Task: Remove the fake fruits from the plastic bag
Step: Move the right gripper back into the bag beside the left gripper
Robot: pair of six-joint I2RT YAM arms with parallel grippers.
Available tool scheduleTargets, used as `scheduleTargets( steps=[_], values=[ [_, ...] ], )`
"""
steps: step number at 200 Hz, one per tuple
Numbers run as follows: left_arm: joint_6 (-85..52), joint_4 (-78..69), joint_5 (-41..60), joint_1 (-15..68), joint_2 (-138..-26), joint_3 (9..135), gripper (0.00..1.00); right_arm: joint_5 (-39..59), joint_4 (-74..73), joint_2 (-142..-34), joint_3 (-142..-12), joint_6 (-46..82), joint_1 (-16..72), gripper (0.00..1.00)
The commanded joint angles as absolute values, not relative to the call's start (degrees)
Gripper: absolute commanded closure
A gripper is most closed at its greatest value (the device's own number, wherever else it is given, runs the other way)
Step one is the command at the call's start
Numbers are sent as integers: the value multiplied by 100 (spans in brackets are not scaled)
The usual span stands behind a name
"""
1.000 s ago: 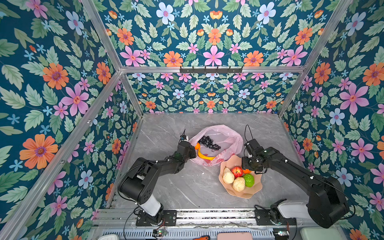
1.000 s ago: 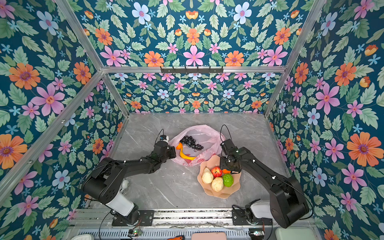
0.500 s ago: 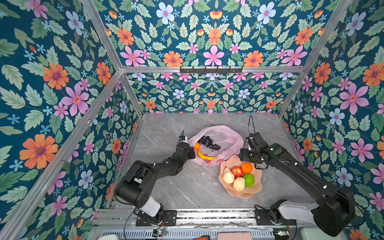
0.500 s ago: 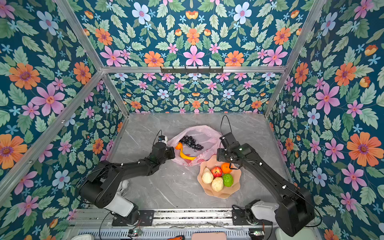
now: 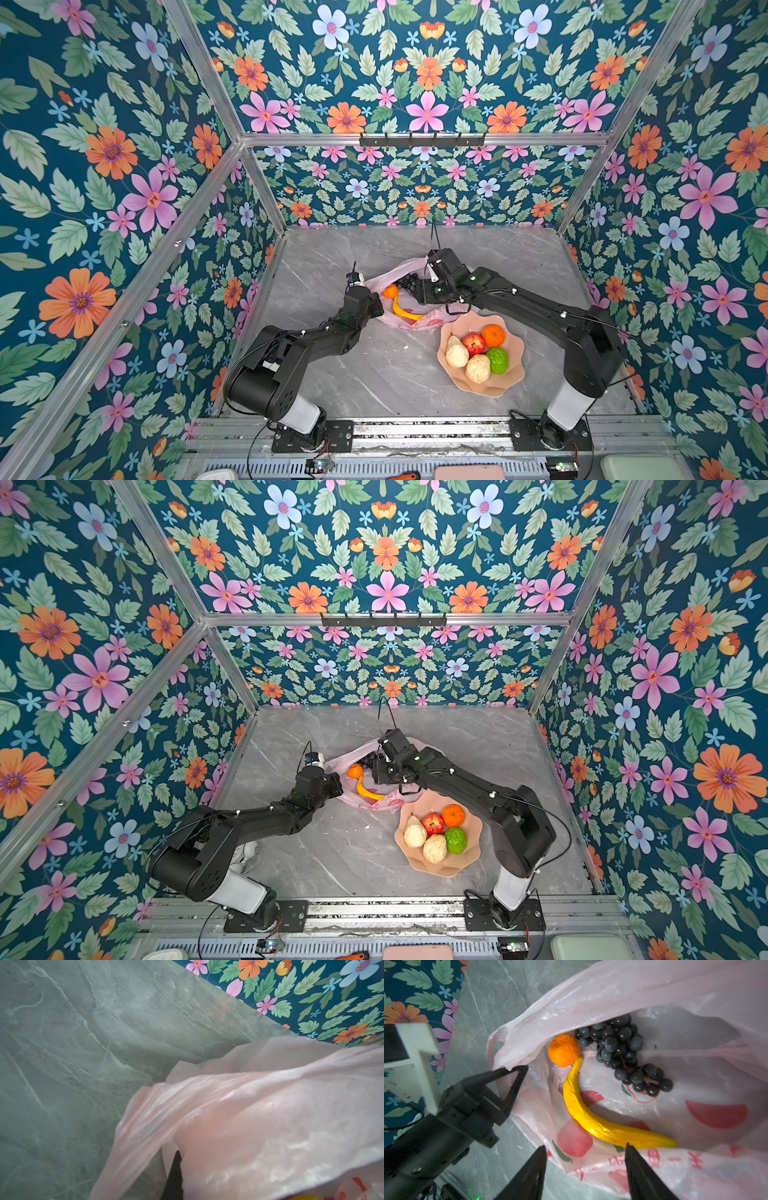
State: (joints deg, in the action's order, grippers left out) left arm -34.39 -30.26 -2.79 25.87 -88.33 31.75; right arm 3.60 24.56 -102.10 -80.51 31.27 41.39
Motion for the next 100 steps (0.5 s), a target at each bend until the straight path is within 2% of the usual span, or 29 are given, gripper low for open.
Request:
scheduleTargets(
  steps=[1, 100],
  values=[
    [-3620, -3237, 9, 2508, -8944, 3179, 100, 891, 1724, -10606, -8270, 3000, 4152, 42],
    [-3608, -3044, 35, 2534, -9117, 3313, 100, 1221, 573, -12027, -8827, 2840, 4201, 51]
  ],
)
